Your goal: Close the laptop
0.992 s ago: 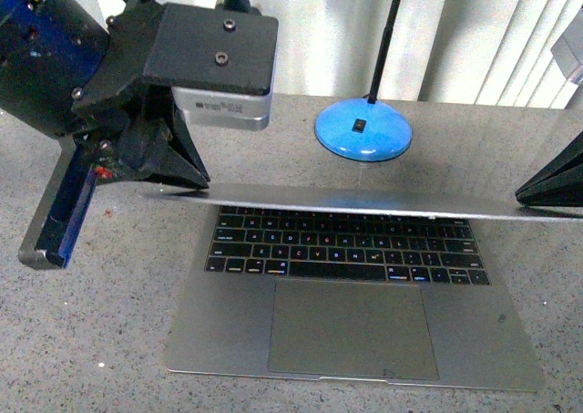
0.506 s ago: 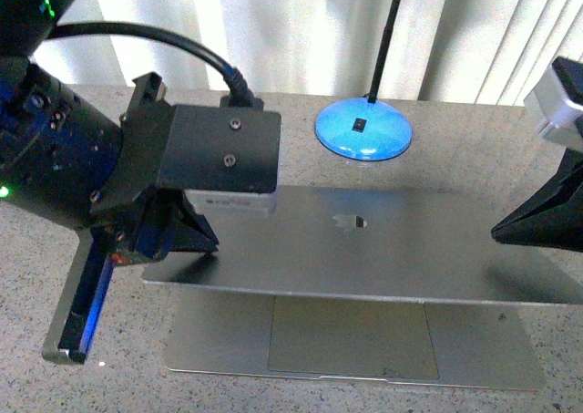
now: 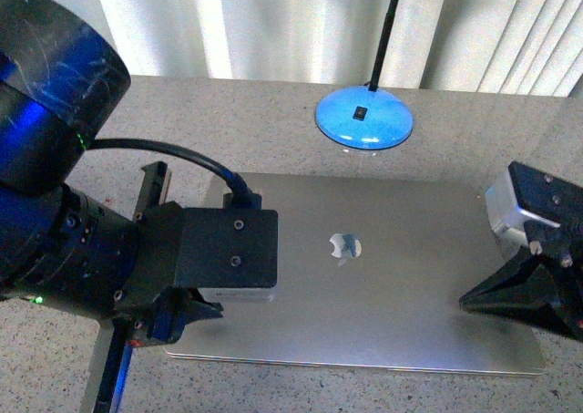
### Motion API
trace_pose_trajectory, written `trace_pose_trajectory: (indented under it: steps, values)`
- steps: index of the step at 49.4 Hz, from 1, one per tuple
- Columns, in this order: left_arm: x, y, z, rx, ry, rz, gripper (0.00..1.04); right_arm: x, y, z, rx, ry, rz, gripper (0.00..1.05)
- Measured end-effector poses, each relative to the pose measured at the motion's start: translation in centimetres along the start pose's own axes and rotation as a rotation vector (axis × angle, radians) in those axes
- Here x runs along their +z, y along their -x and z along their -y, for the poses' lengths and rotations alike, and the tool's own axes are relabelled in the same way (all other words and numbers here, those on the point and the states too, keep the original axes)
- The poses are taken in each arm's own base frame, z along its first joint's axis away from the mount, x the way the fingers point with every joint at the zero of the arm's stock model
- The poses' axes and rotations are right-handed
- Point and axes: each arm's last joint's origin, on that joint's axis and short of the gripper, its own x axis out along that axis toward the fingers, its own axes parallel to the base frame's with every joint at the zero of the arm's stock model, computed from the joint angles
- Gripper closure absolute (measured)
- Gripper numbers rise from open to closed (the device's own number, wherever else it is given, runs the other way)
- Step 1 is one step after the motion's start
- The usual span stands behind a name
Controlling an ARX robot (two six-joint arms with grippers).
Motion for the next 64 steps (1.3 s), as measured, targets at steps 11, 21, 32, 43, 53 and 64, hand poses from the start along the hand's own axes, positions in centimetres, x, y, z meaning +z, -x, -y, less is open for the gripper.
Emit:
trace_pose_trajectory:
  steps: [11,21,32,43,53,64]
  values:
    - [-0.6,-1.0,1.1,-0.025,0.023,0.002,1.01,-1.0,-1.0,-0.7,0.013,-0.023,0.019,1.02]
    - [-0.8,-0.9,1.0,-0.023,0.03,0.002,1.01,-1.1,-0.9,-0.7,0.012,-0.035,0.026,1.02]
    - [-0.9,-0.2,0.8,-0.018,0.044,0.004,1.01,-0.7,-0.5,-0.7,0.012,-0.051,0.027,1.02]
    - [-0.3,2.3,-0.2,0.057,0.055,0.066,1.01,2.1,2.0,-0.4,-0.031,-0.046,0.153,1.02]
    - [-0.5,7.1,-2.1,0.273,0.093,0.155,1.01,6.9,6.8,-0.3,-0.19,0.044,0.337,1.02]
    - [-1.4,15.3,-2.3,0.539,0.219,0.319,1.01,10.6,12.6,-1.5,-0.54,0.028,0.521,1.02]
